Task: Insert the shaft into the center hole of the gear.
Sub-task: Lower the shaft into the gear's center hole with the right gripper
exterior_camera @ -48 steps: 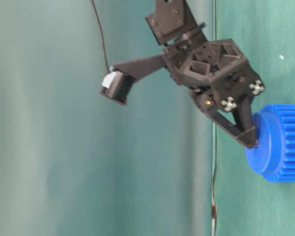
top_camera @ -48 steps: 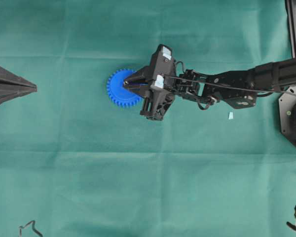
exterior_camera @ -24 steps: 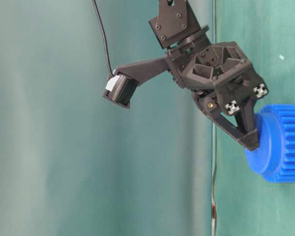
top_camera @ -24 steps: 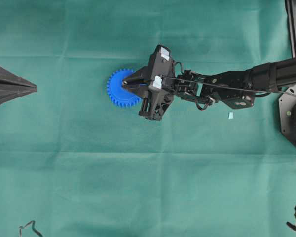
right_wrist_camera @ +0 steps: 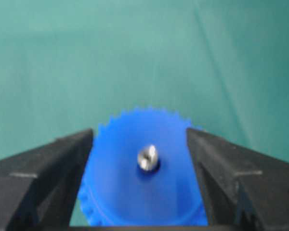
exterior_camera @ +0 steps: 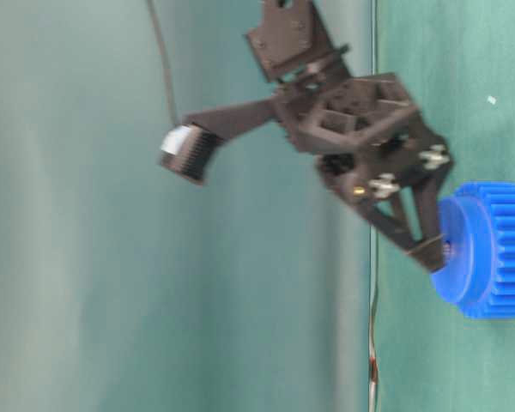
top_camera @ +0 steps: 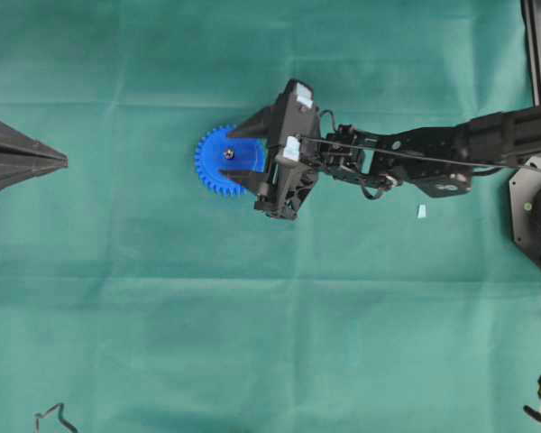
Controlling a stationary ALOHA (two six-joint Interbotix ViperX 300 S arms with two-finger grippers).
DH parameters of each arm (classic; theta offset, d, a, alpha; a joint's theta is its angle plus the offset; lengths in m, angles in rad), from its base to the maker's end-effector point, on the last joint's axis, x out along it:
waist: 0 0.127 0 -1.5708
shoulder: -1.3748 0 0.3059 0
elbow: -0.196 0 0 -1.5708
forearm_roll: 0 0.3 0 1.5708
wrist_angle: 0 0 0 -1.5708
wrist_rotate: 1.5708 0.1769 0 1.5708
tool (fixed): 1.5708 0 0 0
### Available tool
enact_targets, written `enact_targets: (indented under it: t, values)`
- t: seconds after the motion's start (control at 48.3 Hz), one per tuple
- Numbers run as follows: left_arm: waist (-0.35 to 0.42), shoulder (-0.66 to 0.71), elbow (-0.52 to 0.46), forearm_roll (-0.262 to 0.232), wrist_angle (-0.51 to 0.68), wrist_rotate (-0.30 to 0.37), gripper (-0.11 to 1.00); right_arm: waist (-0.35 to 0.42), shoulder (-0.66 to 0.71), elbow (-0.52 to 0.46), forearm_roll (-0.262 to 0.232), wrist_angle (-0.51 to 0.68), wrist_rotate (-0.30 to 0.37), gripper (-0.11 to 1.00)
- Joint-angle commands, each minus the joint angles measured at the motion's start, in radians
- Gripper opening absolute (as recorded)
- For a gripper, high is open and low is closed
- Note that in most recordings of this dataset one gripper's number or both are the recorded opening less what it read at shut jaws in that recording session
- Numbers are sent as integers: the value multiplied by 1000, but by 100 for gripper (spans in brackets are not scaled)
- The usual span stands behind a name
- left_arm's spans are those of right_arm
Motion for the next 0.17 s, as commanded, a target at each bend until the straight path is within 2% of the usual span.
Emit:
enact_targets:
  t: [0.0, 0.145]
  values:
    - [3, 5, -26, 2, -3, 0, 0, 2, -66, 0, -2, -5, -9, 84]
    - [3, 3, -26, 2, -5, 0, 0, 2, -123, 23, -2, -5, -31, 75]
